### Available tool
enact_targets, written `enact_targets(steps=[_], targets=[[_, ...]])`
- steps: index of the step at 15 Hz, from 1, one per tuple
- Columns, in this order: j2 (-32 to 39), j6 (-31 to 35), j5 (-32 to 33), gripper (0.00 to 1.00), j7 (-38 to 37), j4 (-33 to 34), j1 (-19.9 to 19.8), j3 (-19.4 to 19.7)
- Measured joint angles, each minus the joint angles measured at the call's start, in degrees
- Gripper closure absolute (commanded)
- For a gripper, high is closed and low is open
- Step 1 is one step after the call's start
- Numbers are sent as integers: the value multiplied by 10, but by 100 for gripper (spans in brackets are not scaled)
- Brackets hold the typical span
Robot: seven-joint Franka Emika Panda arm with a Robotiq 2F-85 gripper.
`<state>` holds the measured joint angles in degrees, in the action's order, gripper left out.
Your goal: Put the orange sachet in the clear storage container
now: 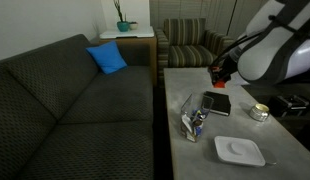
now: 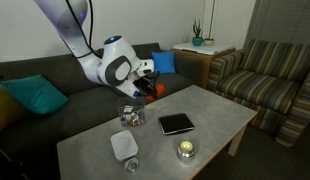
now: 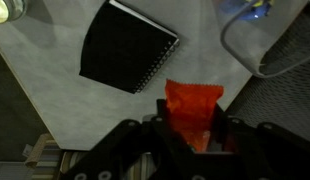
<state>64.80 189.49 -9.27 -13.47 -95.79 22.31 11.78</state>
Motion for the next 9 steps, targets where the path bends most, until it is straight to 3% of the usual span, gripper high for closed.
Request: enact_targets(steps=[3,9], targets=[[-57,-18,0,82,0,-34,-20,-49],[-120,-125,-13,82,-1,-51,-149,-212]])
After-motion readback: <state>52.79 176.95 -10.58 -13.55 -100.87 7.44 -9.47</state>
